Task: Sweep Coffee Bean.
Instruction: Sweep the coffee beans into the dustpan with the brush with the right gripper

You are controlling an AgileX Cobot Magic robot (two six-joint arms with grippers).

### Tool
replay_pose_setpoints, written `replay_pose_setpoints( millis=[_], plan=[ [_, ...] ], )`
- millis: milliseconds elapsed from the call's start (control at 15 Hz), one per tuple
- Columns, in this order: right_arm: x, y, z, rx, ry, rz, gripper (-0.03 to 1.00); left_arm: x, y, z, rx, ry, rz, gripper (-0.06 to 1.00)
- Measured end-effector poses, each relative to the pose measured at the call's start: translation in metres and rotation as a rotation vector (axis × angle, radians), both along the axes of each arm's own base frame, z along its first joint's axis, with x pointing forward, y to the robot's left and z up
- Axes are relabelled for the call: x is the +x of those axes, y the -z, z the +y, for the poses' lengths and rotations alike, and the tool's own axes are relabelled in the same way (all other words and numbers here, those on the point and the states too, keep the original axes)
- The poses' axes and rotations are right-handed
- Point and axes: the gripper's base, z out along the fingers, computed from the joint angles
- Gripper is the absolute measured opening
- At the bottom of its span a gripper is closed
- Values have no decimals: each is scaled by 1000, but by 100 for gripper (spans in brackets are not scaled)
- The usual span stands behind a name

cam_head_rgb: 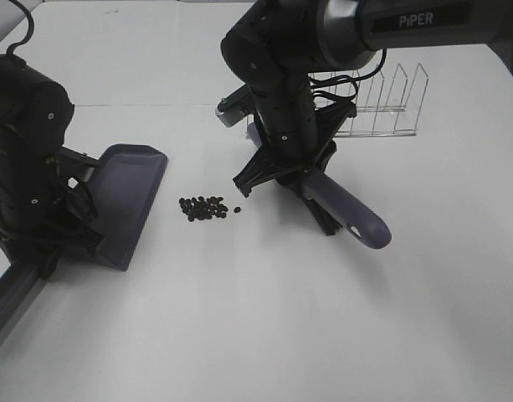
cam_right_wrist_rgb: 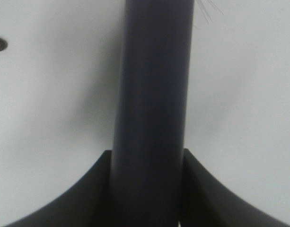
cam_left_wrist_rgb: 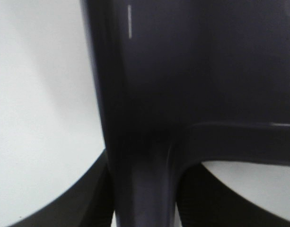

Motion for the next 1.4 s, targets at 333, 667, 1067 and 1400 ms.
replay_pose_setpoints(
  millis=[333, 667, 1067, 1400],
  plan=[
    [-2, 9, 15, 166, 19, 36, 37, 0, 6, -25, 13, 58, 38, 33],
    [-8, 36, 38, 400, 63, 158, 37, 5, 5, -33, -2, 60, 35, 33],
    [-13, 34, 62, 678, 86, 232, 37, 4, 5, -35, -22, 40, 41, 33],
    [-12, 25, 74, 883, 93, 274, 37, 3, 5, -37, -45, 19, 45, 33]
  ],
)
